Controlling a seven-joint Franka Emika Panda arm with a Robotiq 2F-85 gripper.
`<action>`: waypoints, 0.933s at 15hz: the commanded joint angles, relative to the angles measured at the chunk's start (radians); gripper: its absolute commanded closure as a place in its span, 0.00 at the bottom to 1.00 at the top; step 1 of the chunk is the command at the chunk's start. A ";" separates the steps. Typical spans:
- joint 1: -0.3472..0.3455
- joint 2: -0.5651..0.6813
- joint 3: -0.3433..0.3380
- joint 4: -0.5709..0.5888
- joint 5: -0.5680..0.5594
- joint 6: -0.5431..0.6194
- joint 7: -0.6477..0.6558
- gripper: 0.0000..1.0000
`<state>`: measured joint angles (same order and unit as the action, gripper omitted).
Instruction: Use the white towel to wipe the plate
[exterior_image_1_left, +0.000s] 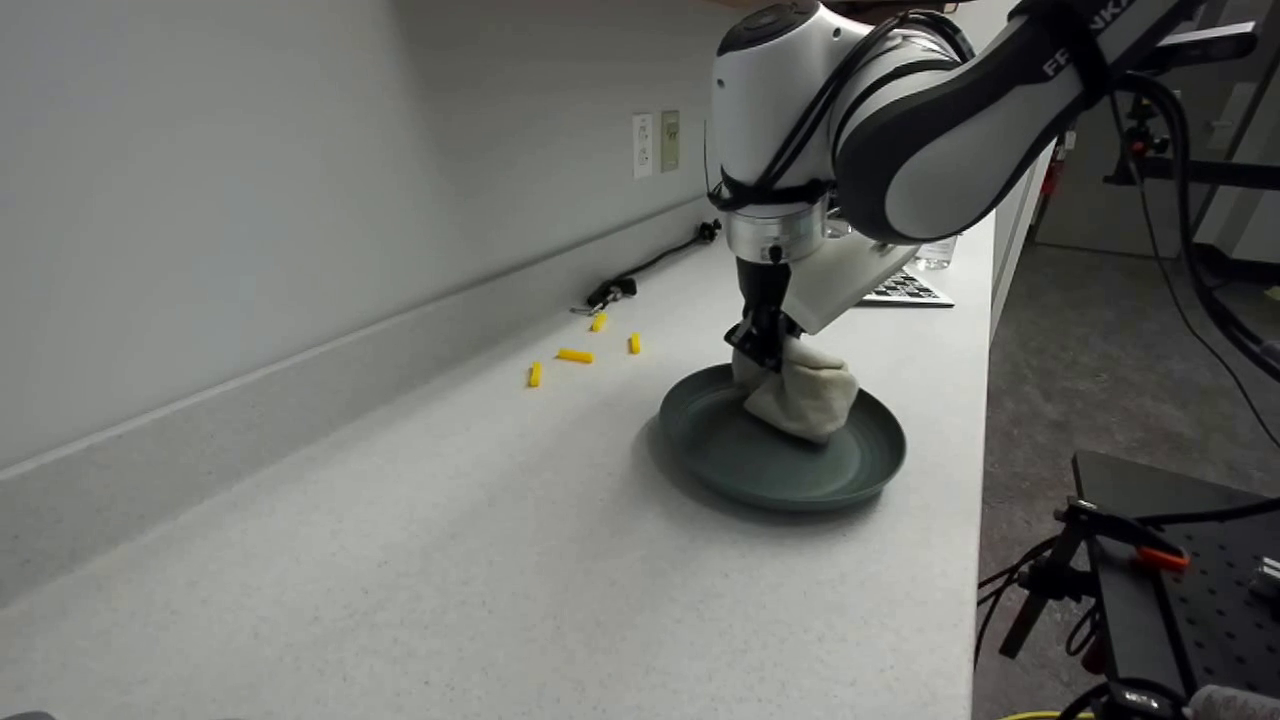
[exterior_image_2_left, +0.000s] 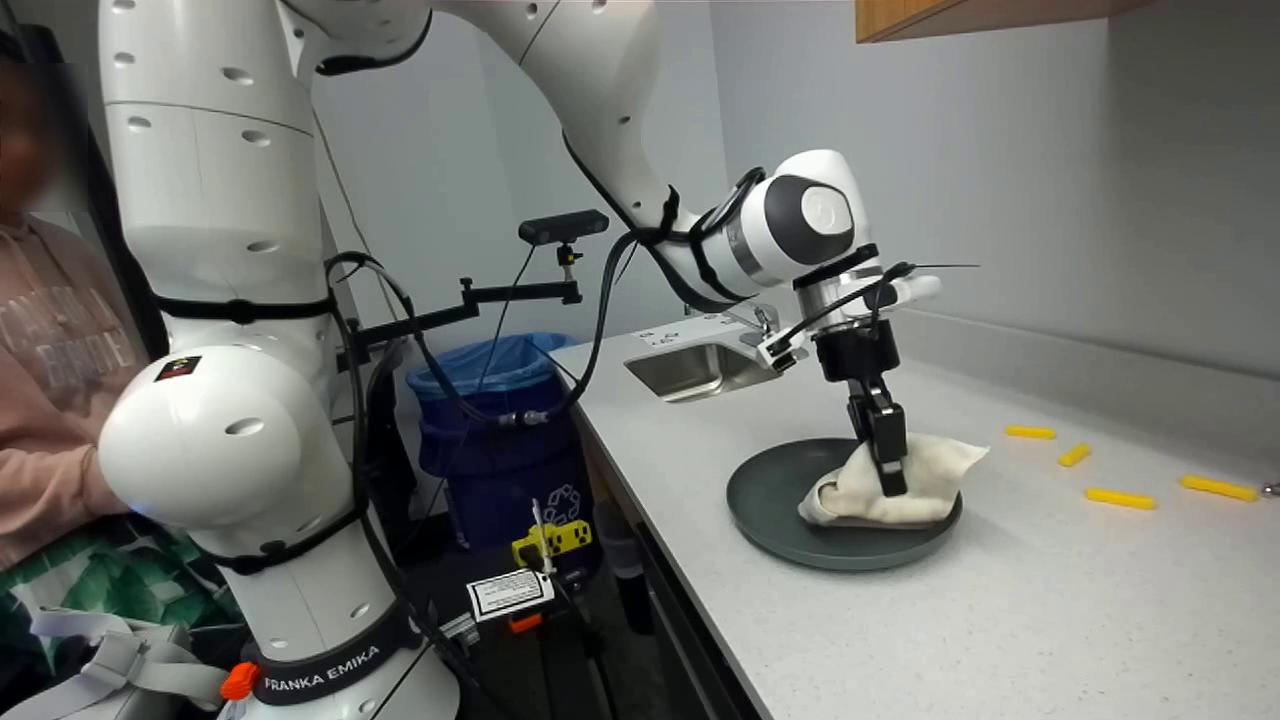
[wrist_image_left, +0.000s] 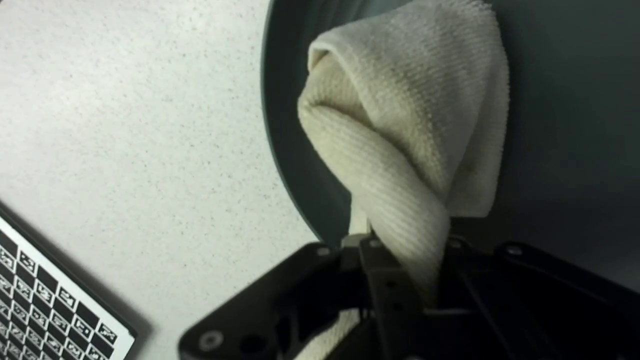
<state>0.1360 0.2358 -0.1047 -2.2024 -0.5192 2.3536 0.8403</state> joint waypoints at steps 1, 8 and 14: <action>0.005 0.009 0.048 0.016 0.046 0.024 -0.016 0.97; -0.001 -0.005 0.154 -0.025 0.300 0.028 -0.231 0.97; 0.015 -0.025 0.084 -0.061 0.211 -0.001 -0.195 0.97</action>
<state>0.1393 0.2467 0.0283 -2.2358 -0.2280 2.3709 0.6096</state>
